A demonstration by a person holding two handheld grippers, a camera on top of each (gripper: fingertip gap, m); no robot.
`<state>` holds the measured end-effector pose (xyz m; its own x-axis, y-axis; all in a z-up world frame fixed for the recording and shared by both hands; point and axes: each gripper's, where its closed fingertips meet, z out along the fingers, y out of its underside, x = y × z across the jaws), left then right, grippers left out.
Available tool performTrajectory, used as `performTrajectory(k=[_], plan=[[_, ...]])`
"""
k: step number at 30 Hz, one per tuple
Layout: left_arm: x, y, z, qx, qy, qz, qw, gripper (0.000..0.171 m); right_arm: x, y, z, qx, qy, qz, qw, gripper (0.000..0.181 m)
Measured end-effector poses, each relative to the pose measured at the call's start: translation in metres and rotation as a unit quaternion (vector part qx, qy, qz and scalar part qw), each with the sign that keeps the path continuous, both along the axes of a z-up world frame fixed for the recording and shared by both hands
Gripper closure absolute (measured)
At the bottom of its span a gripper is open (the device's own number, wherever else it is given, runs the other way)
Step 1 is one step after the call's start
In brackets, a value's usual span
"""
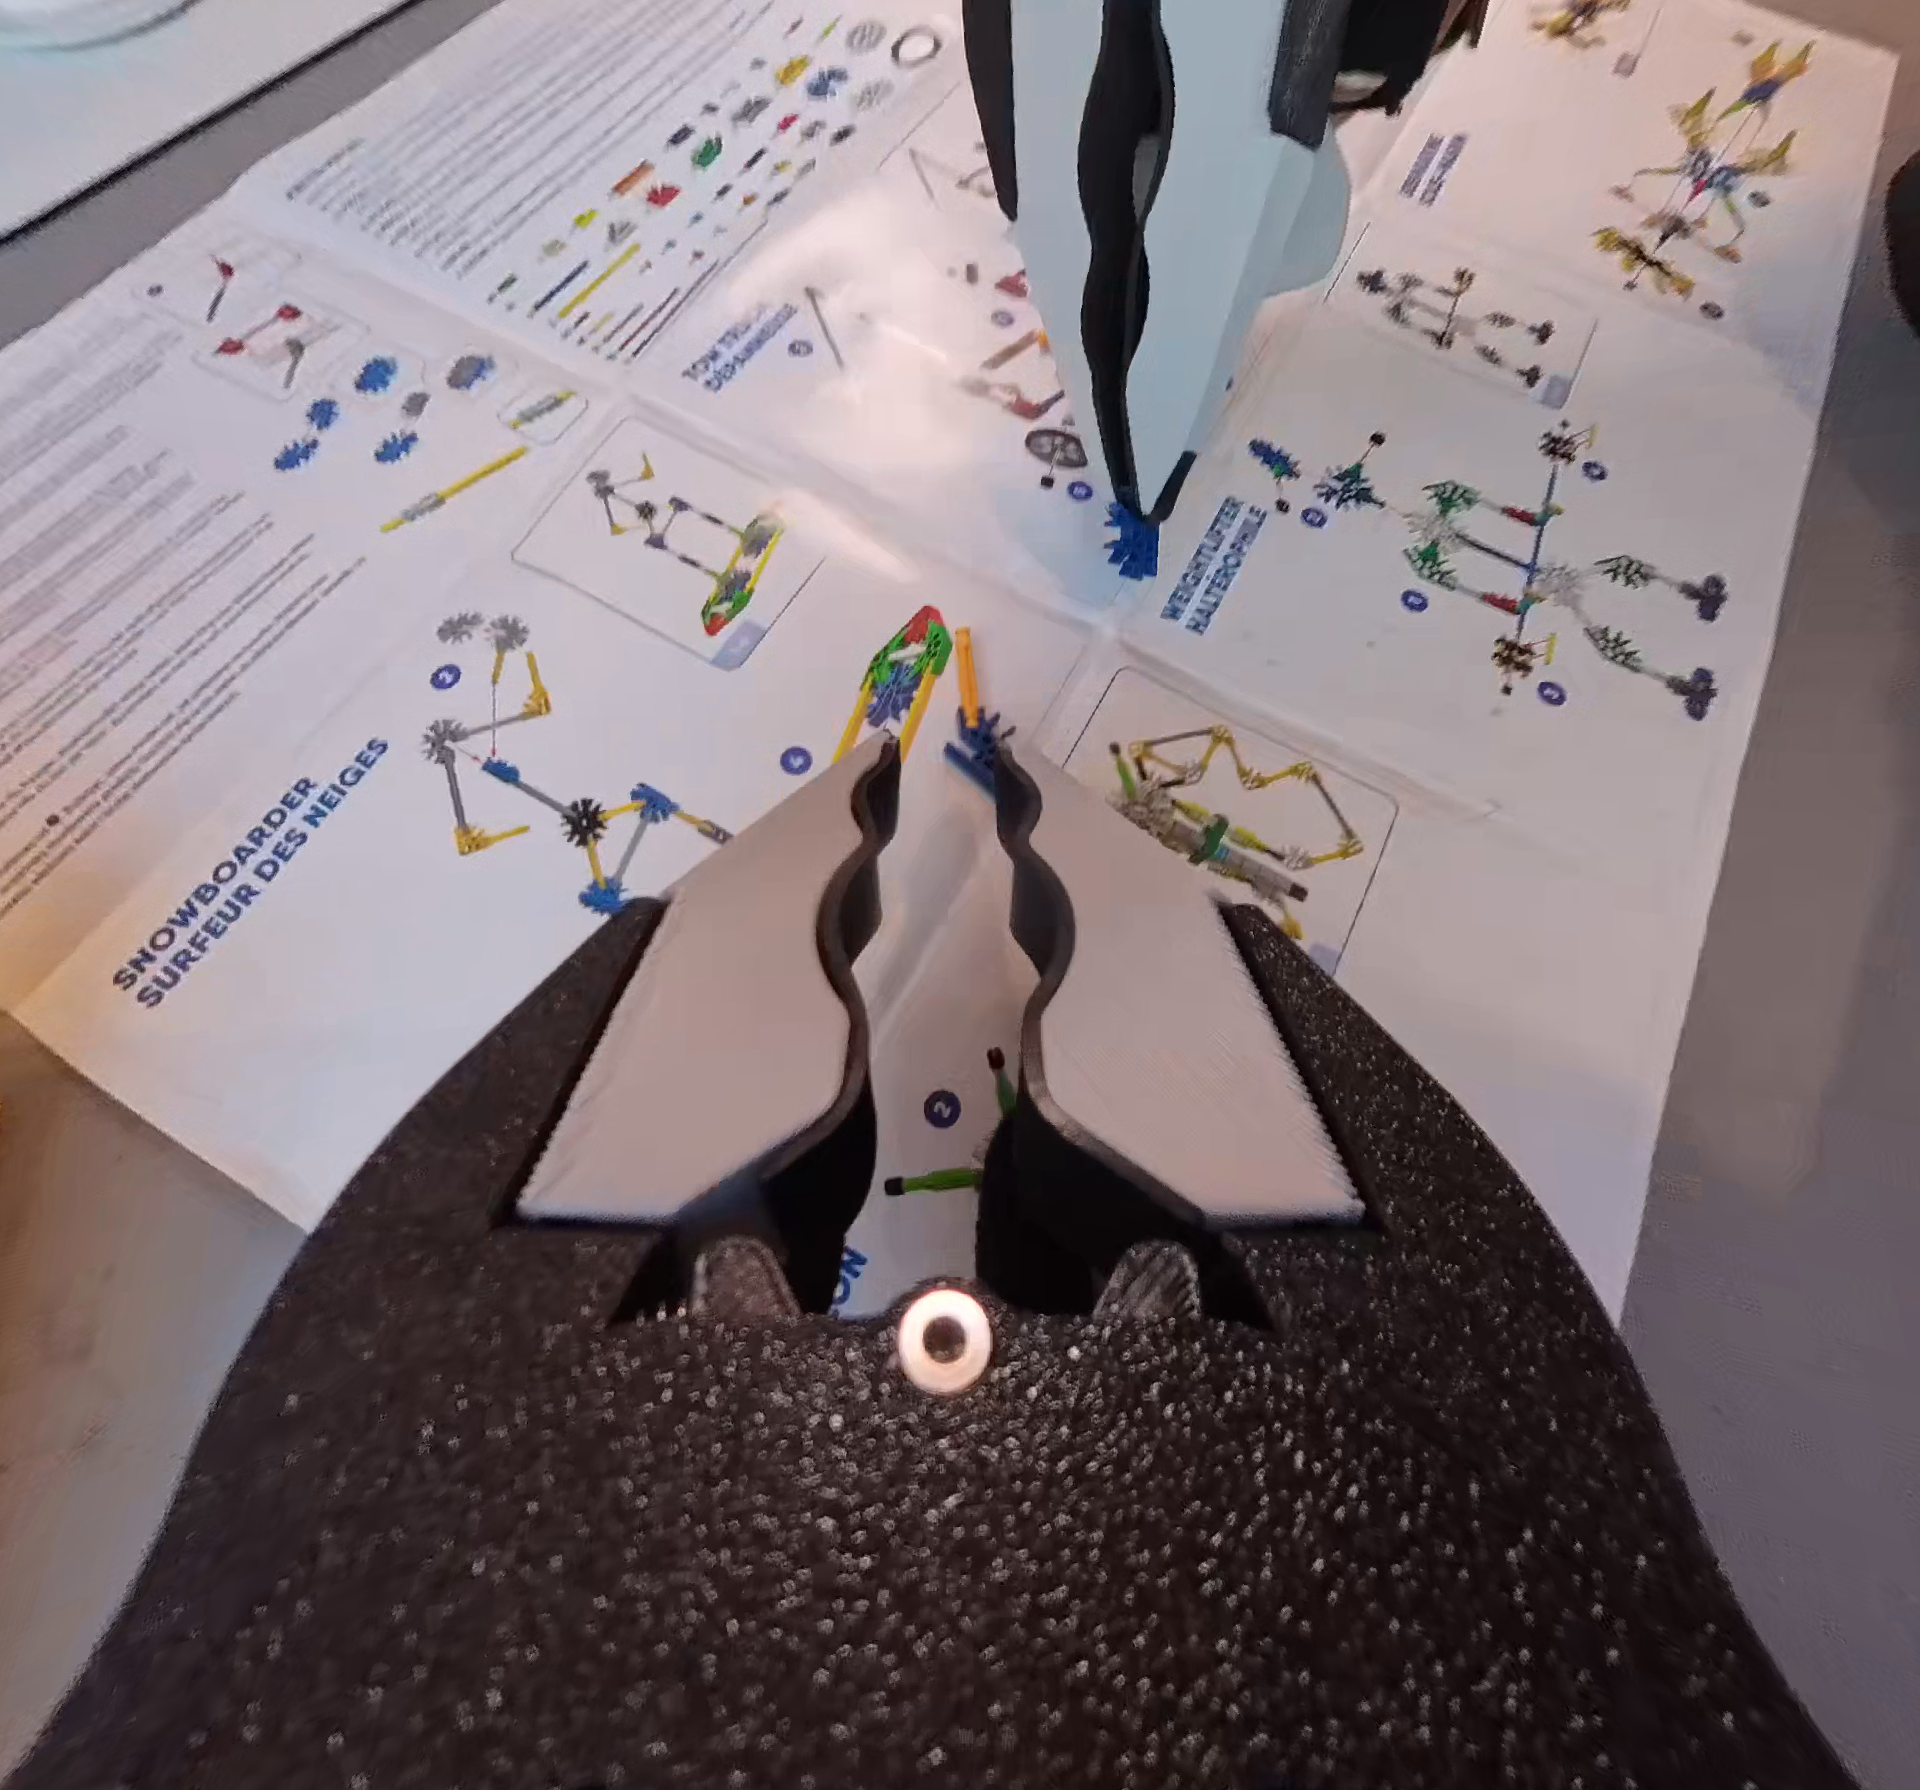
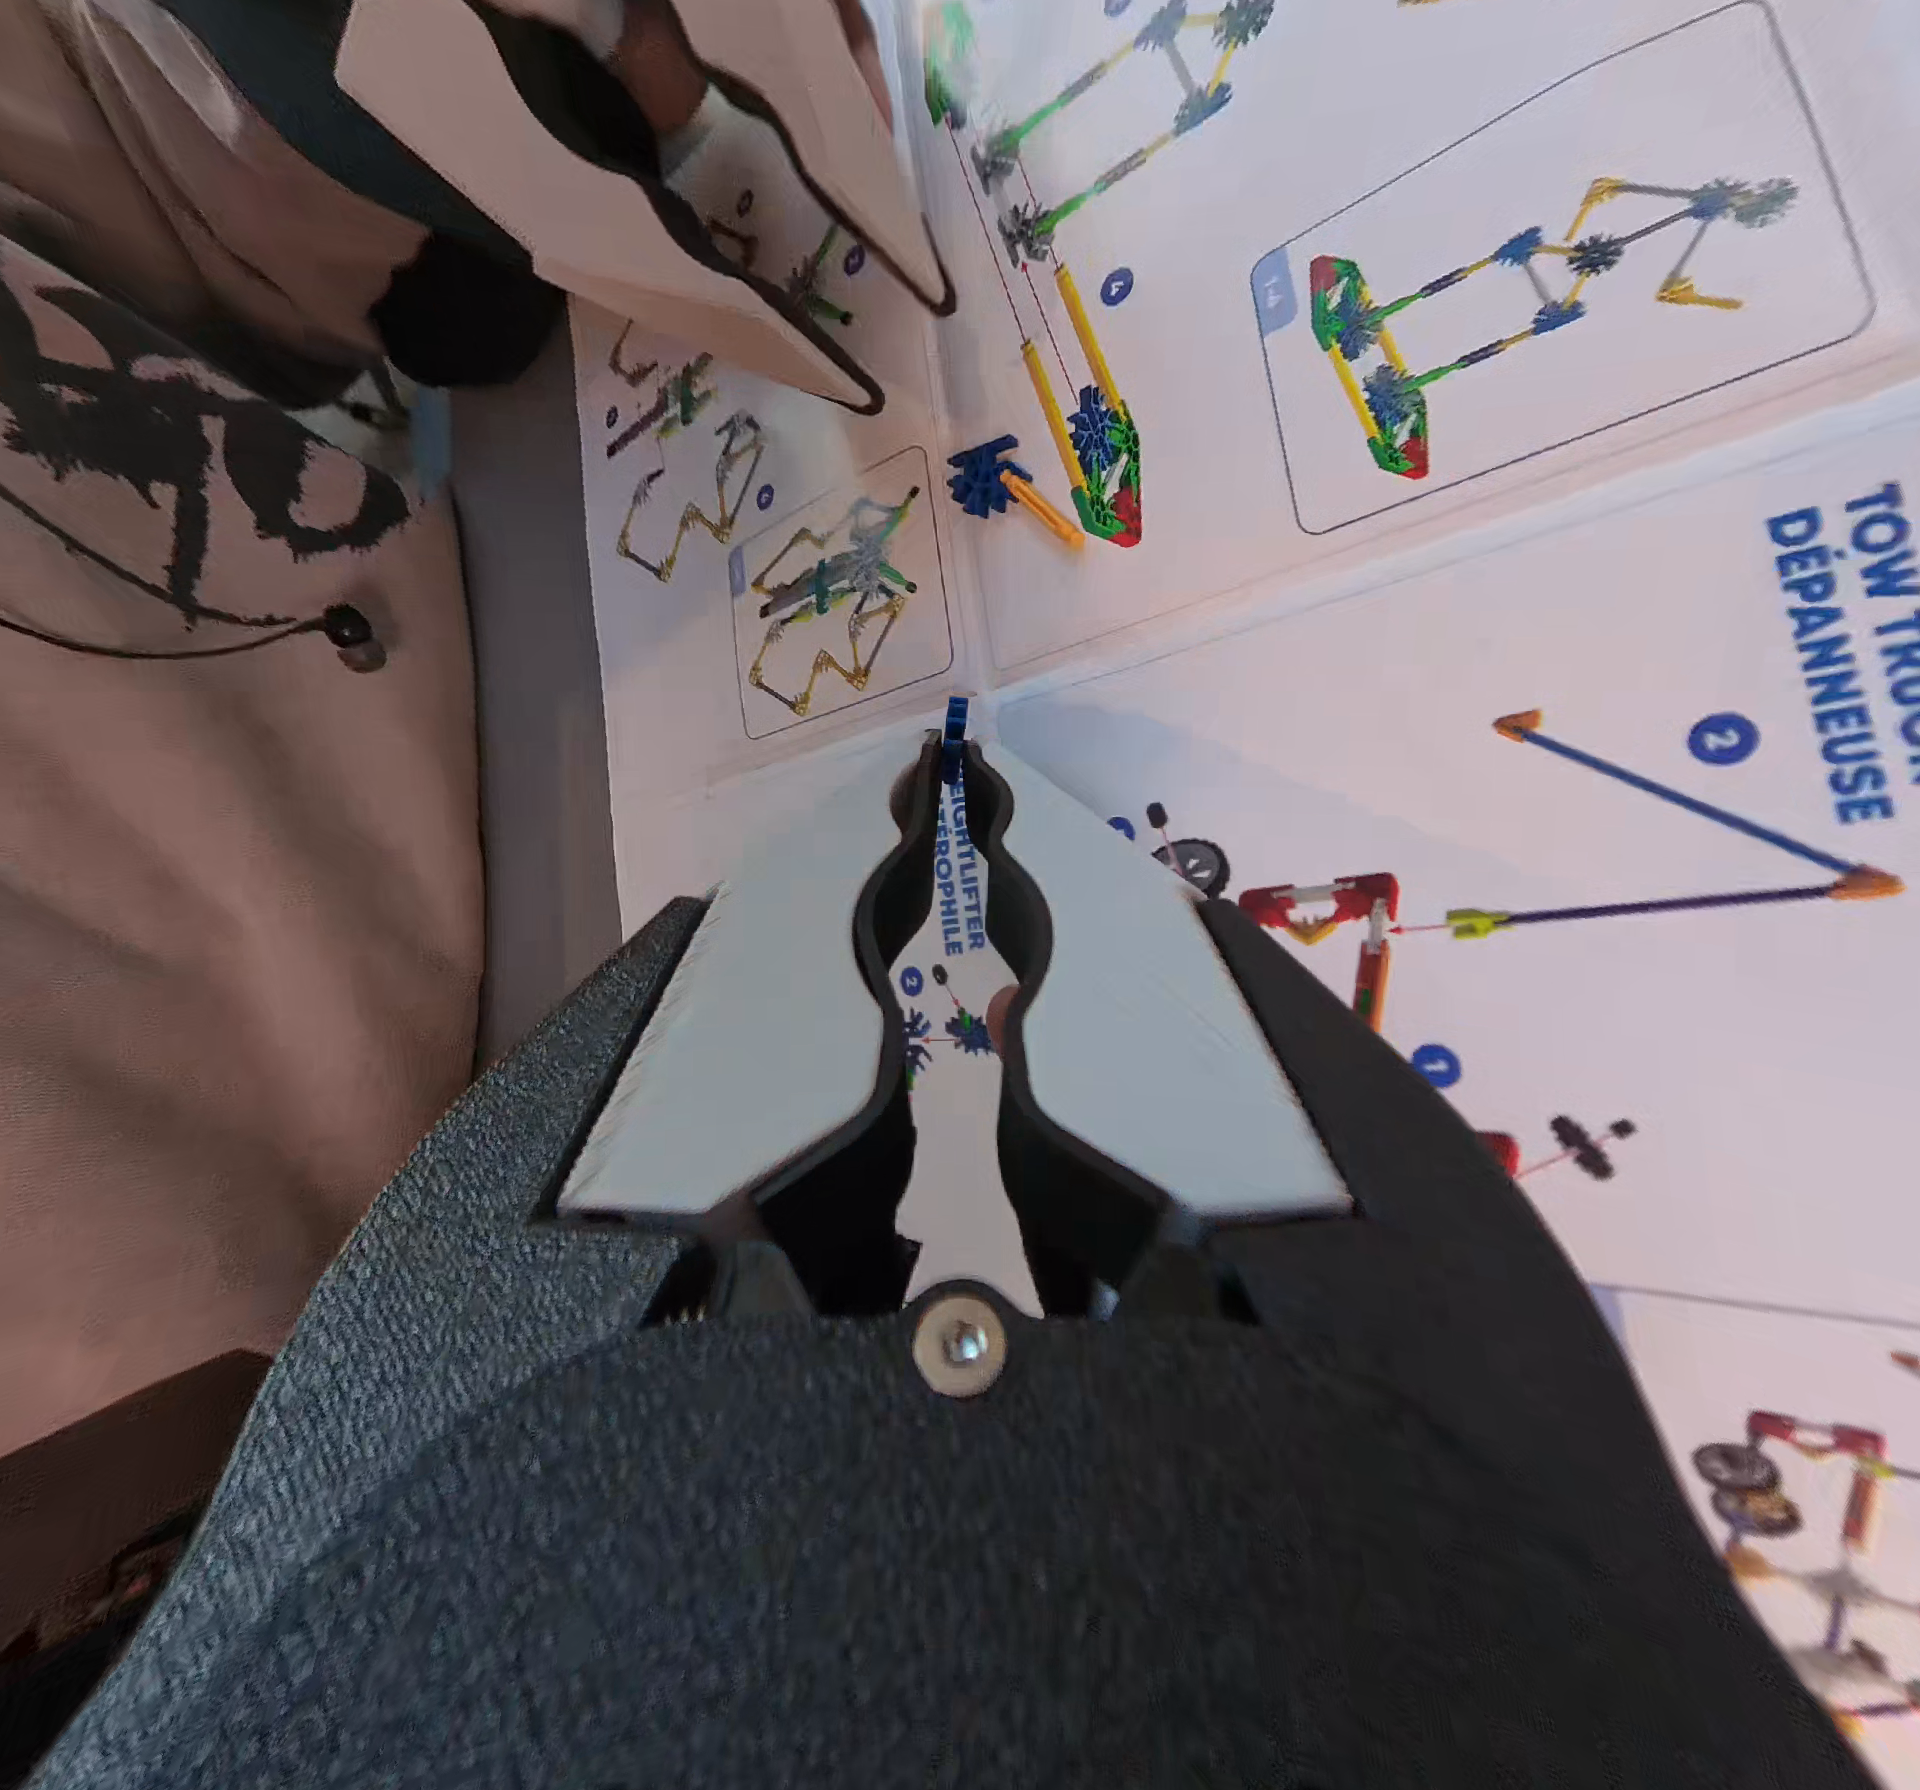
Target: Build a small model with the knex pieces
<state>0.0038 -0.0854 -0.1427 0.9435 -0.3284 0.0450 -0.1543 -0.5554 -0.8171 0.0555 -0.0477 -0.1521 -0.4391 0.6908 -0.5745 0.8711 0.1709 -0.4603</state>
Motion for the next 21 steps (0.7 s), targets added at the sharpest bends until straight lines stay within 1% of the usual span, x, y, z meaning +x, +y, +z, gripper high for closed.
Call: performTrajectory(k=[3, 5, 7, 8, 10, 12, 15, 17, 20, 21], plan=[[-0.005, -0.001, -0.016, -0.030, 0.011, -0.007, 0.999, 0.148, -0.010, 0.001, -0.012, 0.028, -0.031, 0.038, 0.998, 0.178], [-0.001, 0.000, -0.017, -0.029, 0.020, -0.026, 0.999, 0.146, -0.015, 0.003, -0.015, 0.048, -0.039, 0.060, 0.996, 0.175], [0.003, 0.003, -0.018, -0.029, 0.036, -0.044, 0.998, 0.146, -0.021, 0.009, -0.019, 0.085, -0.032, 0.075, 0.993, 0.174], [0.004, 0.004, -0.020, -0.034, 0.045, -0.051, 0.997, 0.146, -0.023, 0.009, -0.018, 0.091, -0.028, 0.076, 0.993, 0.173], [0.005, 0.005, -0.026, -0.048, 0.060, -0.061, 0.995, 0.146, -0.028, 0.014, -0.016, 0.108, -0.012, 0.067, 0.992, 0.170], [0.006, 0.005, -0.028, -0.050, 0.063, -0.062, 0.995, 0.147, -0.028, 0.019, -0.013, 0.136, 0.021, 0.059, 0.989, 0.167], [0.004, 0.007, -0.029, -0.052, 0.058, -0.047, 0.996, 0.157, -0.019, 0.020, -0.008, 0.182, 0.079, 0.045, 0.979, 0.162], [0.005, 0.009, -0.029, -0.052, 0.055, -0.038, 0.996, 0.158, -0.014, 0.019, -0.008, 0.216, 0.111, 0.016, 0.970, 0.157], [0.006, 0.012, -0.029, -0.054, 0.051, -0.021, 0.997, 0.159, -0.011, 0.004, -0.009, 0.221, 0.140, -0.045, 0.964, 0.149], [0.006, 0.014, -0.028, -0.054, 0.049, -0.017, 0.997, 0.160, -0.012, 0.001, -0.010, 0.225, 0.149, -0.063, 0.961, 0.149]])
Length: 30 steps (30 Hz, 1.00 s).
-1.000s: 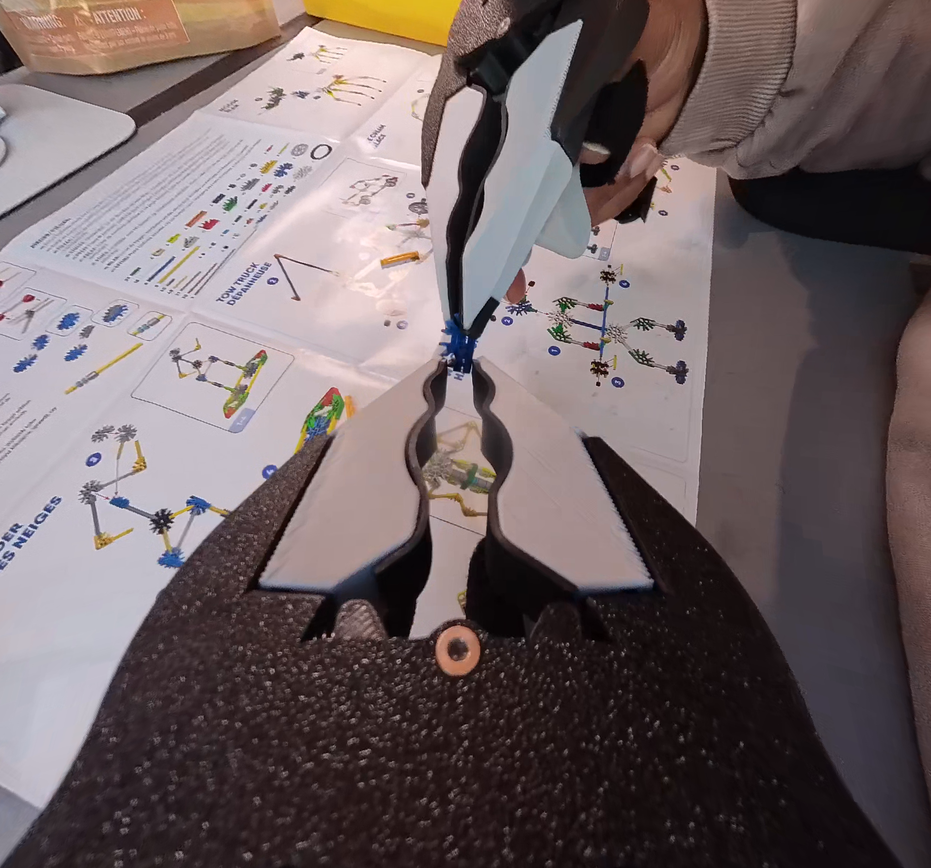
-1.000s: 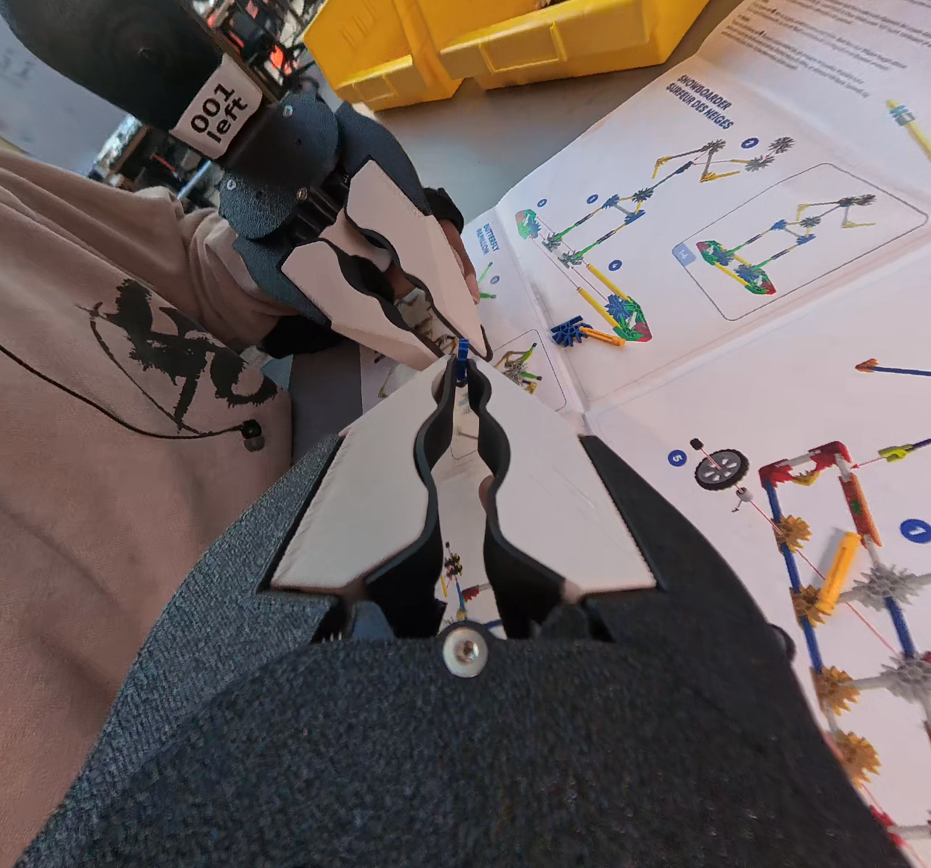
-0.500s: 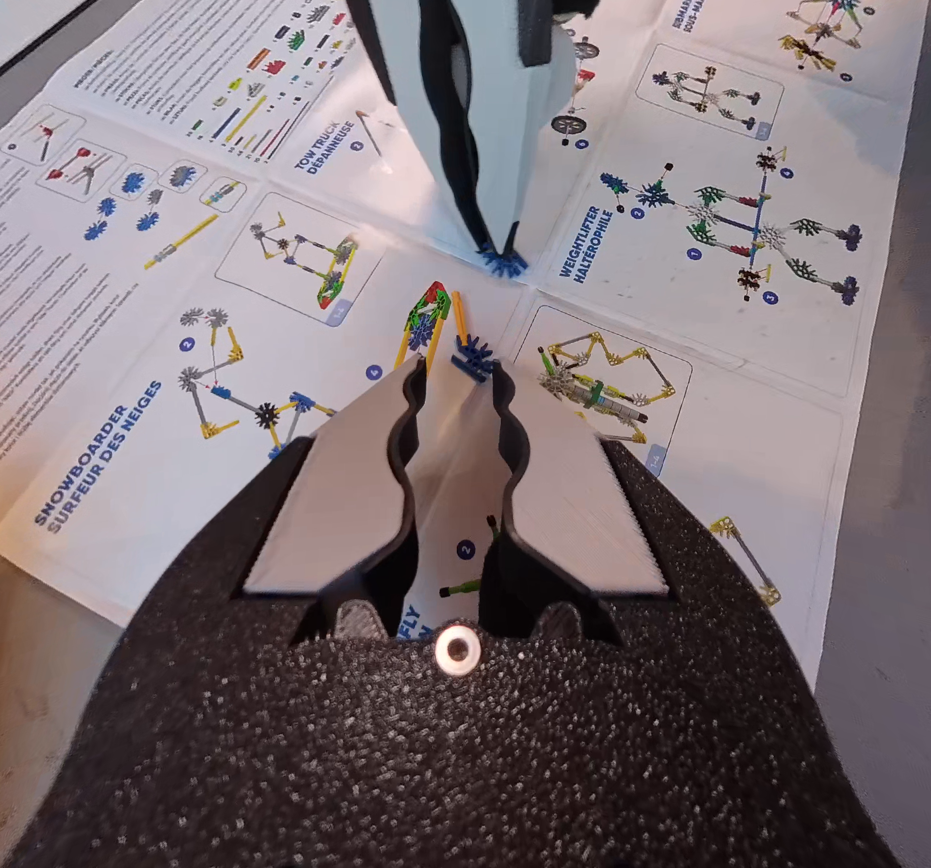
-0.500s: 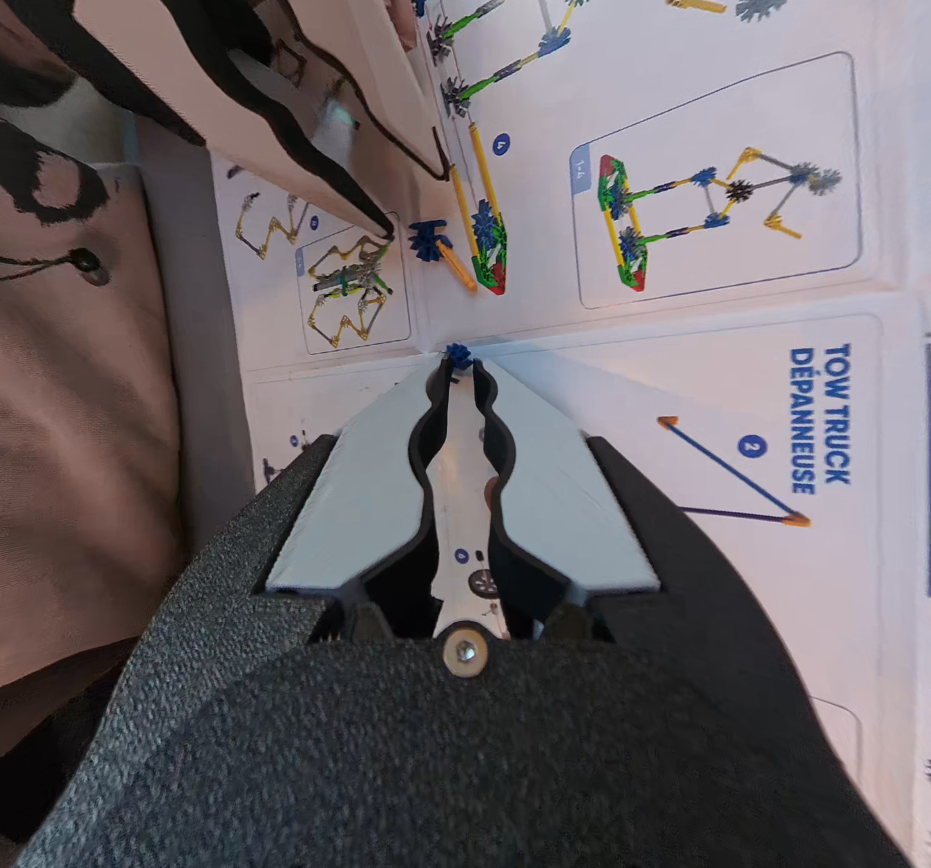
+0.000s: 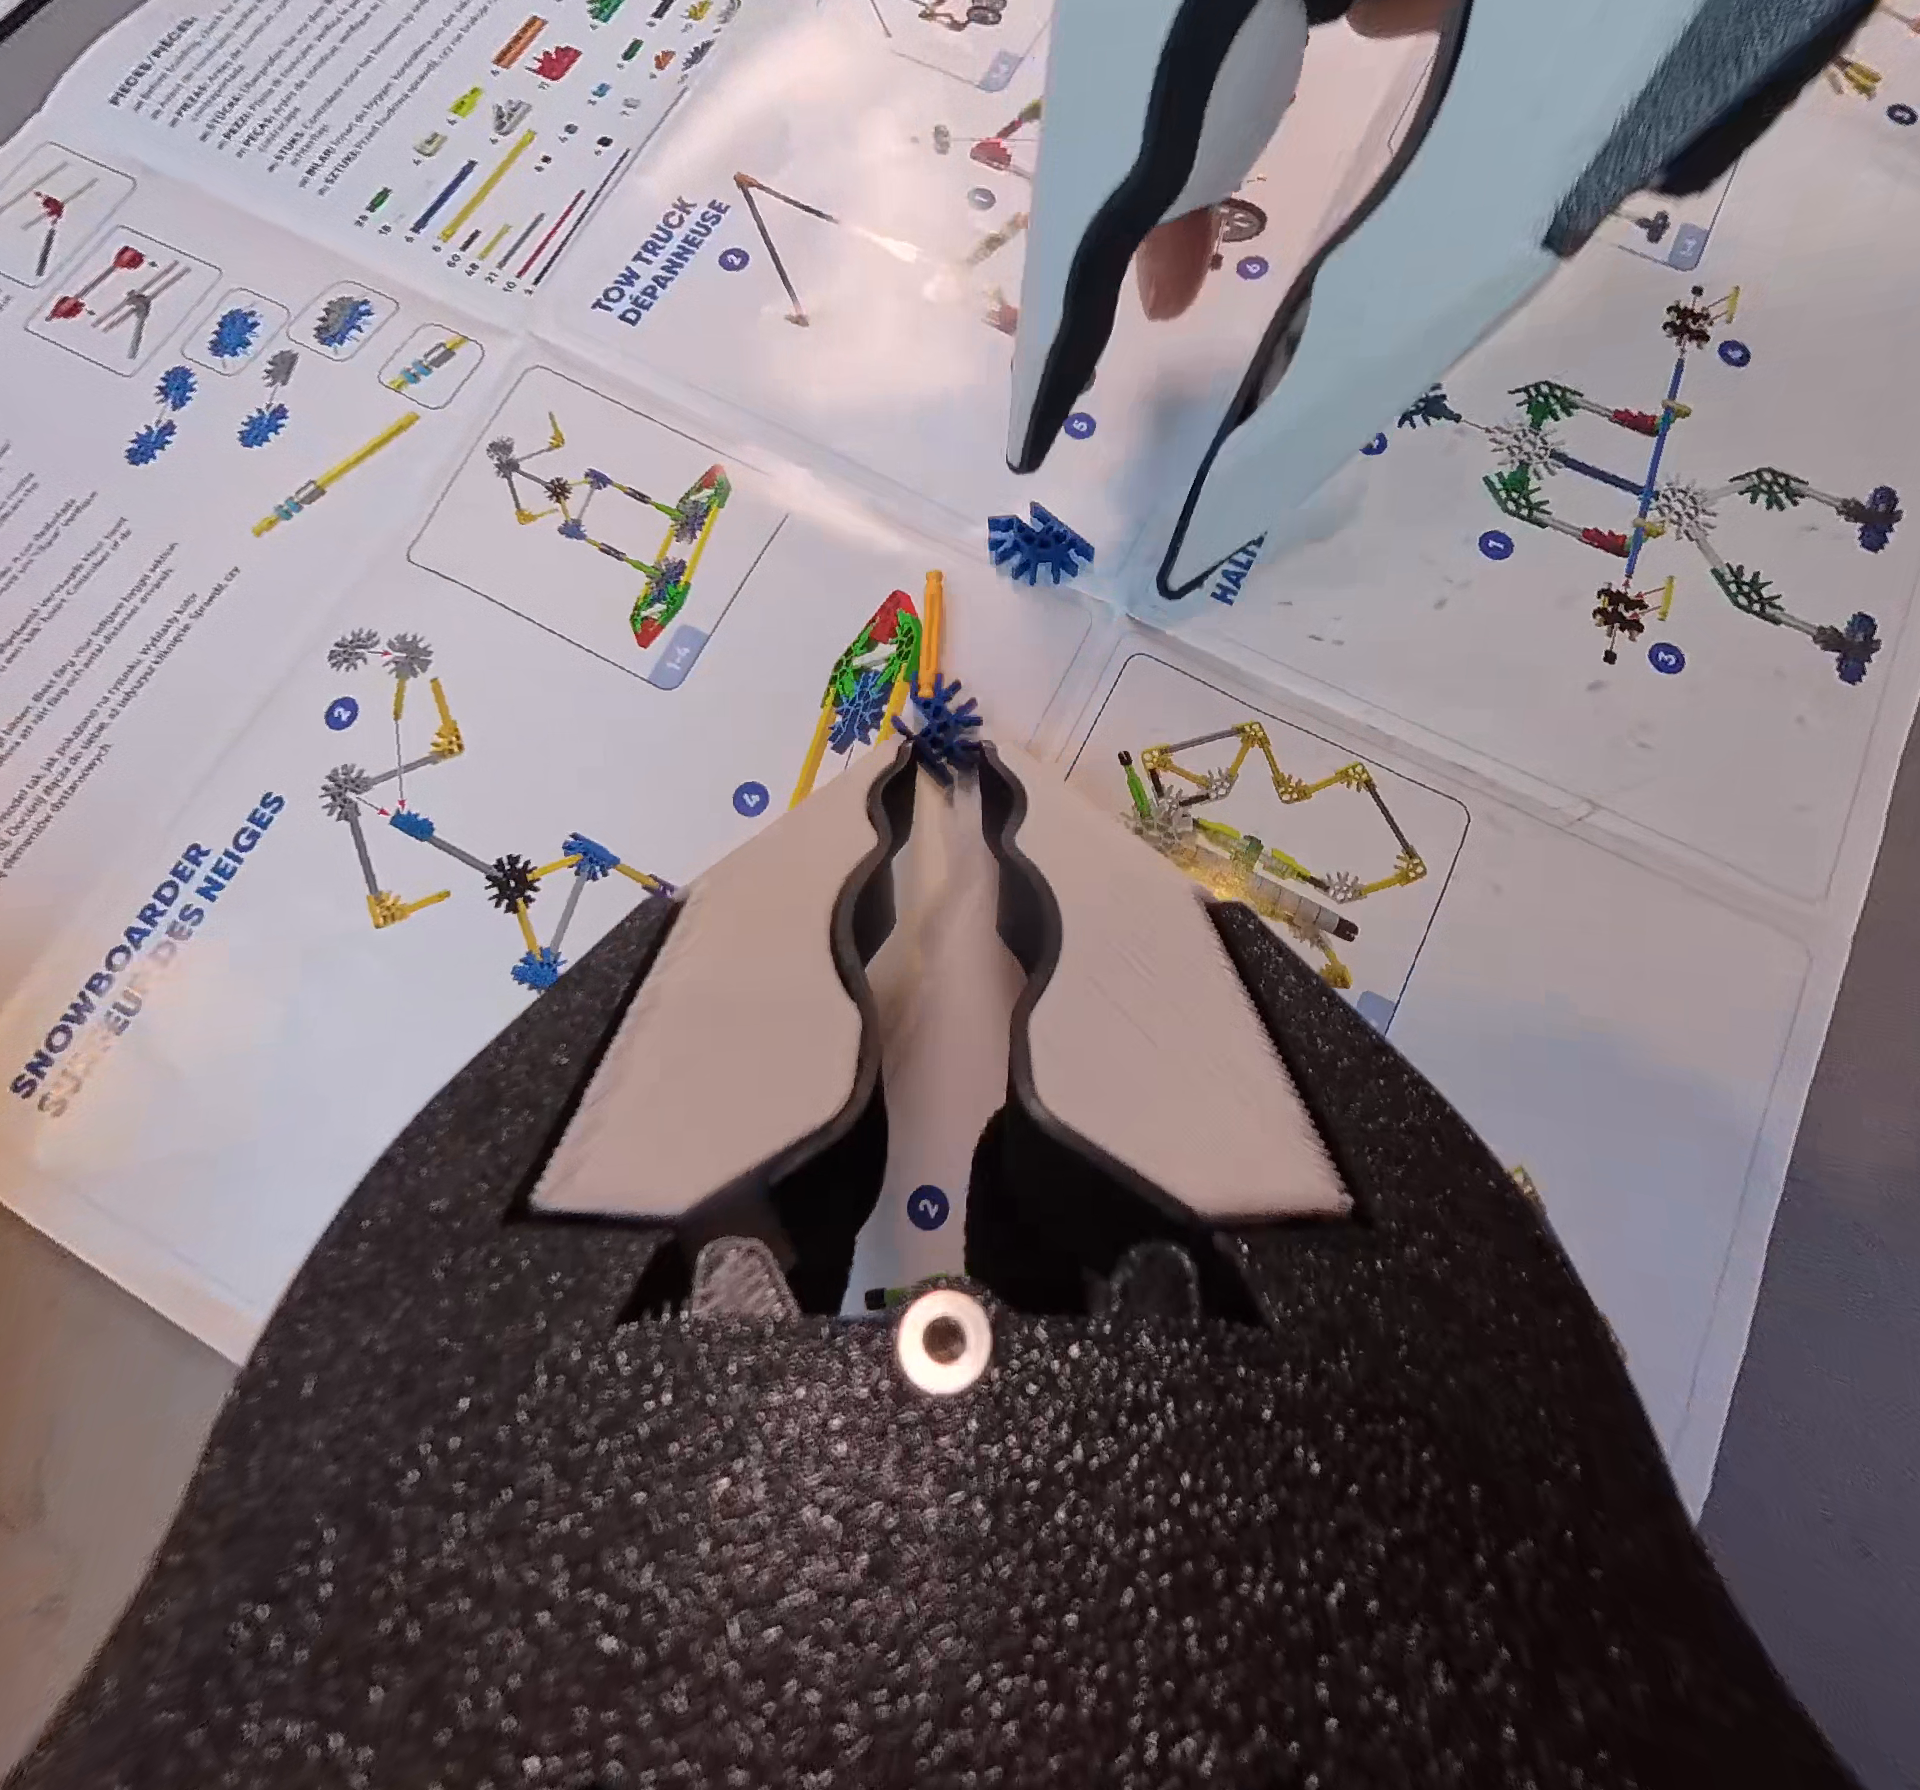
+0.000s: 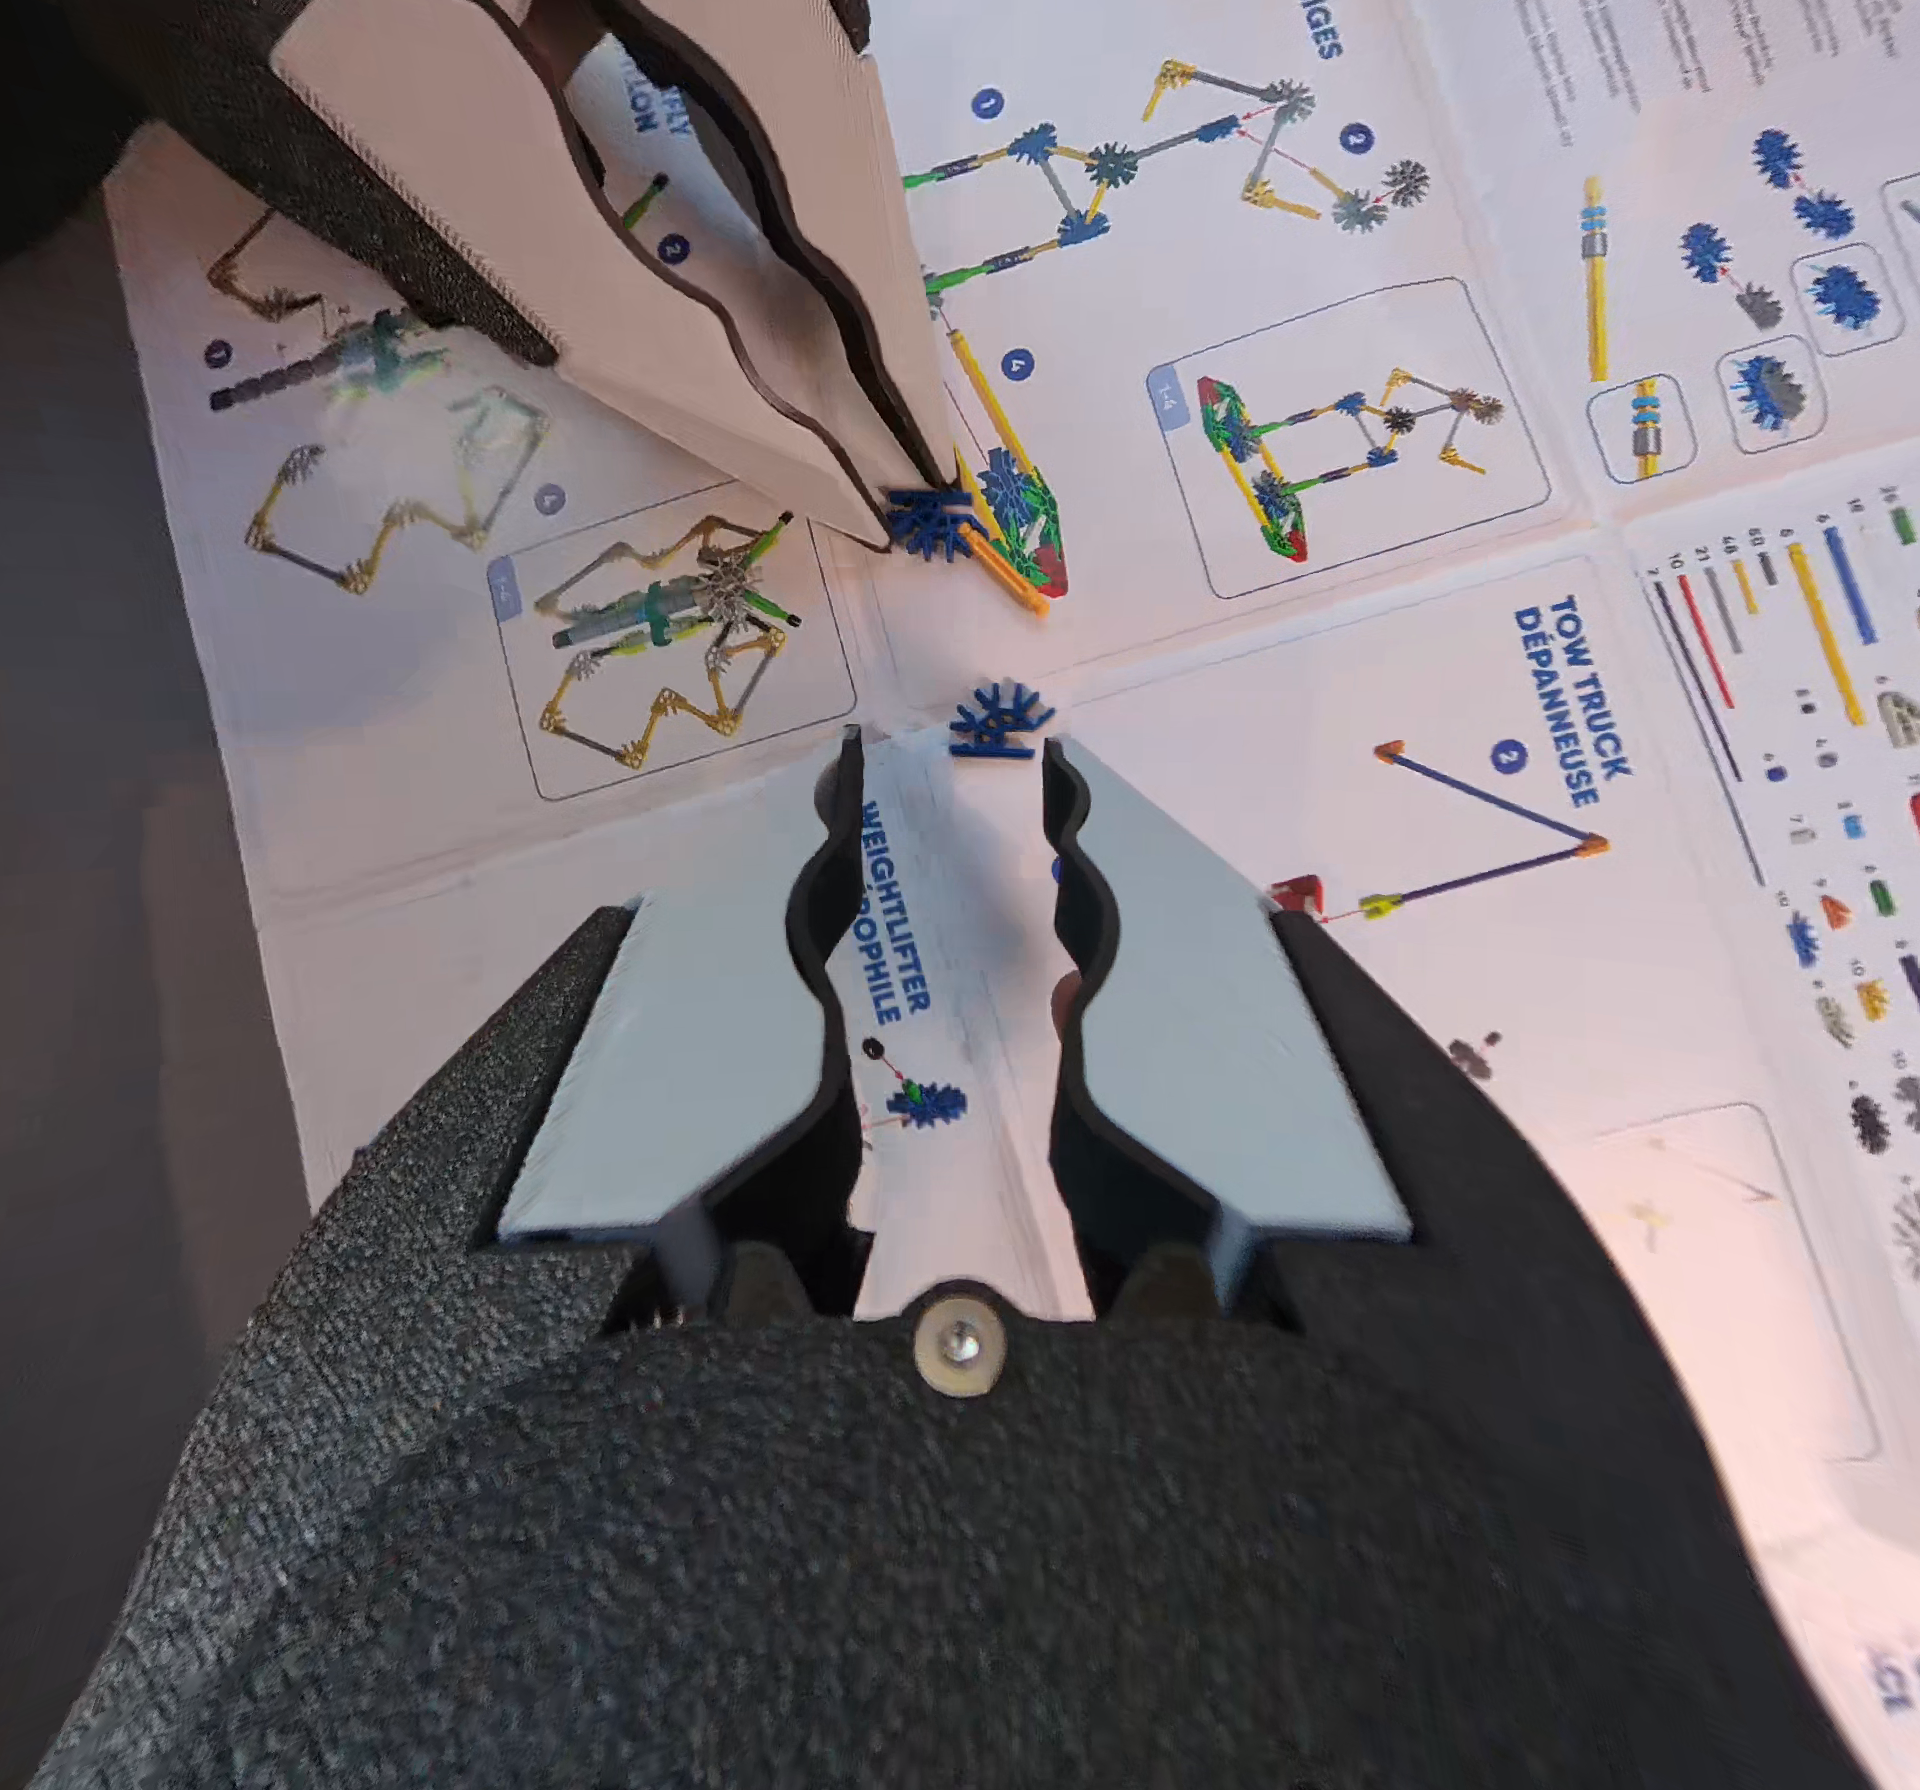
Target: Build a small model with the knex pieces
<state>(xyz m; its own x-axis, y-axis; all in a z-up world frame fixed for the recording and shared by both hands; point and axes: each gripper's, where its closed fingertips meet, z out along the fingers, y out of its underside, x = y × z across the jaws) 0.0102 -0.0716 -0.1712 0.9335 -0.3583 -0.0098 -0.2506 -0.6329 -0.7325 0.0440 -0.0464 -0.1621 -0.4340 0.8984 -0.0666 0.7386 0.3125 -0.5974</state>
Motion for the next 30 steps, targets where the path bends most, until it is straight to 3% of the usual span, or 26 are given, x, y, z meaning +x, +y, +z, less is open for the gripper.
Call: performTrajectory(k=[3, 8, 12, 16, 20, 23, 26, 30], plan=[[0.002, 0.004, 0.003, 0.004, -0.013, 0.017, 1.000, 0.162, -0.003, 0.007, -0.008, 0.046, 0.020, -0.033, 0.998, 0.152], [0.008, 0.006, 0.002, -0.001, -0.021, 0.025, 0.999, 0.162, -0.001, 0.005, -0.009, 0.032, 0.023, -0.019, 0.999, 0.175], [0.012, 0.004, 0.005, -0.004, -0.021, 0.002, 1.000, 0.154, 0.009, 0.013, -0.007, 0.015, 0.021, -0.015, 1.000, 0.173], [0.002, -0.001, 0.008, -0.003, 0.021, -0.054, 0.998, 0.147, 0.014, 0.008, 0.003, -0.003, 0.023, -0.033, 0.999, 0.160], [0.005, 0.001, 0.010, 0.000, 0.042, -0.151, 0.988, 0.142, 0.002, -0.004, -0.004, -0.002, 0.015, -0.070, 0.997, 0.149], [0.012, 0.004, 0.008, -0.011, 0.026, -0.201, 0.979, 0.140, -0.004, 0.000, -0.009, 0.007, 0.008, -0.091, 0.996, 0.152], [0.011, 0.006, 0.000, -0.031, 0.028, -0.222, 0.974, 0.142, -0.006, 0.002, -0.010, 0.012, 0.002, -0.096, 0.995, 0.161], [0.010, 0.008, -0.001, -0.040, 0.017, -0.205, 0.978, 0.157, -0.006, 0.004, -0.010, 0.013, 0.003, -0.081, 0.997, 0.165]])
